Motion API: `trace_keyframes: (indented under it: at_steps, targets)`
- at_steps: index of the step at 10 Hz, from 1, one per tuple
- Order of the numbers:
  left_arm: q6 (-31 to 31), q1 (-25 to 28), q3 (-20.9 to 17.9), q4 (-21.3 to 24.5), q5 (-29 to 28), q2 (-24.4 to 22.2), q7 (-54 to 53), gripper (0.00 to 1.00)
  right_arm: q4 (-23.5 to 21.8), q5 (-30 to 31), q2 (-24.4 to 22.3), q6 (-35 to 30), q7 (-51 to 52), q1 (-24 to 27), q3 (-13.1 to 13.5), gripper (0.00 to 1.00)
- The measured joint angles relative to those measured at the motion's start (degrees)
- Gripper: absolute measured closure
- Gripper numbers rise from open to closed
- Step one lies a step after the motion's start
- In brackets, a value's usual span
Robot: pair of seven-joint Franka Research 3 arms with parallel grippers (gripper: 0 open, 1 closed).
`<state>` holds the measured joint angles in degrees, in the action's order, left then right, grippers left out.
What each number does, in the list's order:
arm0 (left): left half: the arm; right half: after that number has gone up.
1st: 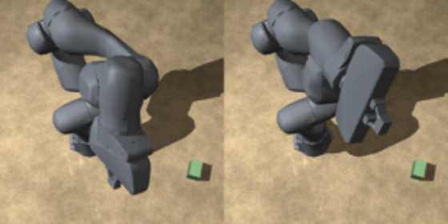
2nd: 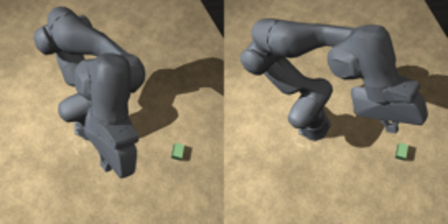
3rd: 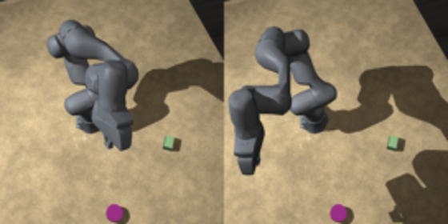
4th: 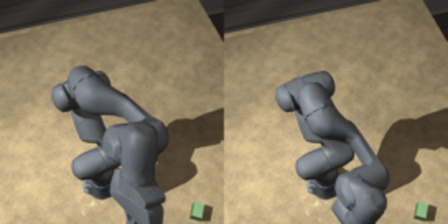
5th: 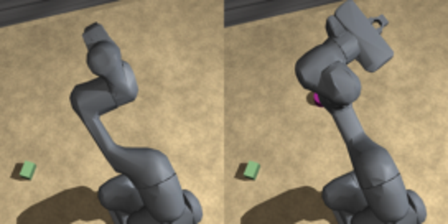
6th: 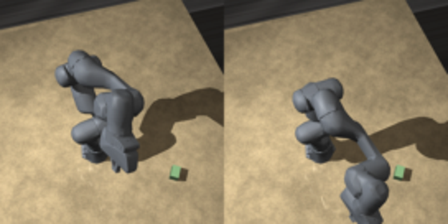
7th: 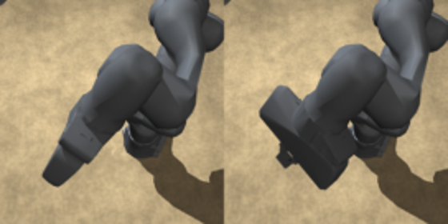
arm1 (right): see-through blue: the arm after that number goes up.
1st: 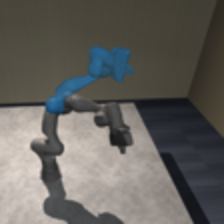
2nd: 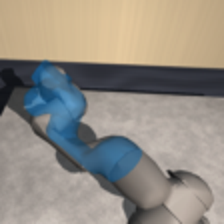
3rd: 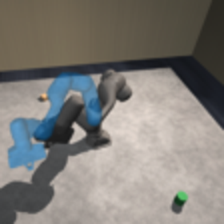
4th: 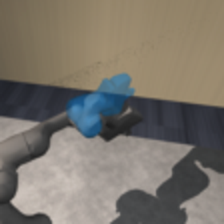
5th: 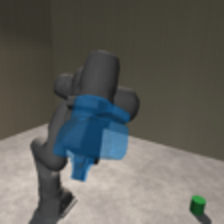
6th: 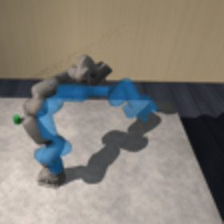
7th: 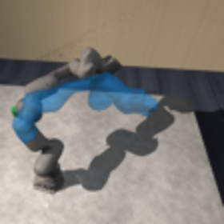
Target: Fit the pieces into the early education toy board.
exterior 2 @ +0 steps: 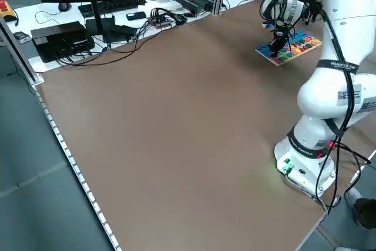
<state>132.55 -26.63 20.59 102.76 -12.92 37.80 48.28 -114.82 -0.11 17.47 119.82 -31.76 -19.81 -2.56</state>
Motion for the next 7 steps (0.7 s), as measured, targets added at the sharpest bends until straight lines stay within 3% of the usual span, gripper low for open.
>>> trace_keyframes:
  at_steps: [2, 3, 7]
  targets:
    - [-0.1, 0.0, 0.0, 0.0, 0.0, 0.0, -0.1, 0.87, 4.8, 0.0, -1.3, -4.1, -0.2, 1.4, 0.4, 0.07]
    - [-0.1, 0.0, 0.0, 0.0, 0.0, 0.0, -0.3, 0.87, 6.7, 0.0, -1.5, -4.5, -0.1, 3.1, 0.6, 0.0]
    - [-0.1, 0.0, 0.0, -0.3, 0.0, 0.0, -2.1, 0.87, 12.7, 0.0, -5.2, -10.3, 3.9, 9.5, 0.8, 0.0]
